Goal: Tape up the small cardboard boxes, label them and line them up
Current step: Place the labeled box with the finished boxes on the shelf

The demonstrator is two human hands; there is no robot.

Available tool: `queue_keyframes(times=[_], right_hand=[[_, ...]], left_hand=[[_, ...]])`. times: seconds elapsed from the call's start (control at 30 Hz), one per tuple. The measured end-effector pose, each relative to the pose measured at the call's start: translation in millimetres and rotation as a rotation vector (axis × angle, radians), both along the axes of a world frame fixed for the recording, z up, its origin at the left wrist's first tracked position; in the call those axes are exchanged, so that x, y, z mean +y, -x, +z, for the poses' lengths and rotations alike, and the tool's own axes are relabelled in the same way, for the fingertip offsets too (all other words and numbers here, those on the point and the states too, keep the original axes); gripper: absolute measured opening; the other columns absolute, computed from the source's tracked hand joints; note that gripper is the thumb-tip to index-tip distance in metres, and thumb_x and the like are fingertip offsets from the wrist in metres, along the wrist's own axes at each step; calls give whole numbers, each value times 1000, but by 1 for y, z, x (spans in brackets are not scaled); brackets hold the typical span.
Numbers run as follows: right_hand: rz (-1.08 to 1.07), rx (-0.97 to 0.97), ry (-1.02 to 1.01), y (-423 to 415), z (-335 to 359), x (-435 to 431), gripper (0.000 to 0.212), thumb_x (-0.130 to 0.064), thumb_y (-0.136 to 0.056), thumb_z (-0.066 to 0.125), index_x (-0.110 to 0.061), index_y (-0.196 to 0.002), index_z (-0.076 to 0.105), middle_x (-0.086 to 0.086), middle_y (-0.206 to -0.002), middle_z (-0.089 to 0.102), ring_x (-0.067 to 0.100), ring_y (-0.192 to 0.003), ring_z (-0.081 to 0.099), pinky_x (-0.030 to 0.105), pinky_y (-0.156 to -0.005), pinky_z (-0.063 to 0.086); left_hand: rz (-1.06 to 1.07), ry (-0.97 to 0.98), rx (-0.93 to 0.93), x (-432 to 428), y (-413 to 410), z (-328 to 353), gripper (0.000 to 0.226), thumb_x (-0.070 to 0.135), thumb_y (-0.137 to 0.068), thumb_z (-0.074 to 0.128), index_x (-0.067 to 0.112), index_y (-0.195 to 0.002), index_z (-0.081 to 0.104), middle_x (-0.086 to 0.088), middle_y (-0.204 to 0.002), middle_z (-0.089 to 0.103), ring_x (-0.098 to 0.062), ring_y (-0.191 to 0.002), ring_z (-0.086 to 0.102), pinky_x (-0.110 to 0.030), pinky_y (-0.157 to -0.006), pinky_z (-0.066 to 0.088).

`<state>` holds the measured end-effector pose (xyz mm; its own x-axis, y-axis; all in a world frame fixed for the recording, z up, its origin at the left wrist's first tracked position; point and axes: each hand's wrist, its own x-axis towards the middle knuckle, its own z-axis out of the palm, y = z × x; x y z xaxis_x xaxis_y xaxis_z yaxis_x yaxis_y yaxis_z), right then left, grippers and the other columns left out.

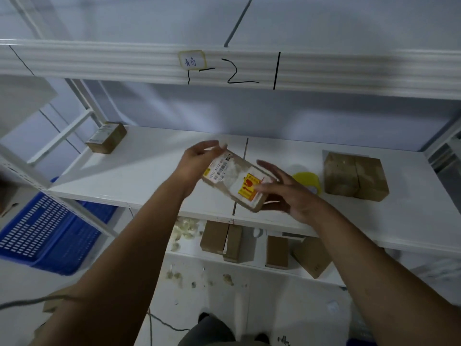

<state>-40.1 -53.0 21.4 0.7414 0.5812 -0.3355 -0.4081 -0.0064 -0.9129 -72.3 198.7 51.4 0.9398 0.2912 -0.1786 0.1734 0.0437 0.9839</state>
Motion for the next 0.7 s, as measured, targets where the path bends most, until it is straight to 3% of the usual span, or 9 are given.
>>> queue_keyframes(times=[0.13,0.27,0.33,0.47,0.7], right_hand=[[-146,77,-171,12,-12,32,51,-9,-90,75,-15,-137,59,20,-125,72,38,-113,71,56,-97,58],[-281,178,-341,18,-17,71,64,-6,-83,76,-18,-138,47,19,-121,74,38,-112,72,58,-104,54],[-254,144,-292,21,-16,91,61,-6,-85,77,-19,-137,46,16,-122,74,36,-113,72,54,-104,55],[-115,-43,23,33,-9,131,60,-23,-88,83,-33,-136,48,9,-121,73,23,-112,73,48,-101,58],[-48,-82,-70,62,-8,214,73,-10,-93,77,-49,-148,48,18,-121,66,30,-112,73,47,-104,56]], left_hand=[[207,264,-62,-2,-3,-2,56,56,-101,57,16,-141,54,-11,-127,67,-26,-104,72,-39,-91,60],[98,58,-27,-15,26,-34,54,47,-101,61,17,-145,51,-10,-128,70,-25,-107,74,-46,-98,60],[120,67,-83,-10,44,-43,46,40,-103,61,16,-142,57,-8,-116,77,-22,-103,77,-40,-92,63],[264,78,-150,30,71,-46,40,32,-105,61,15,-141,61,-9,-108,80,-25,-101,78,-38,-85,65],[262,21,-162,122,109,-37,37,26,-107,57,17,-142,64,-3,-111,80,-20,-101,78,-32,-81,64]])
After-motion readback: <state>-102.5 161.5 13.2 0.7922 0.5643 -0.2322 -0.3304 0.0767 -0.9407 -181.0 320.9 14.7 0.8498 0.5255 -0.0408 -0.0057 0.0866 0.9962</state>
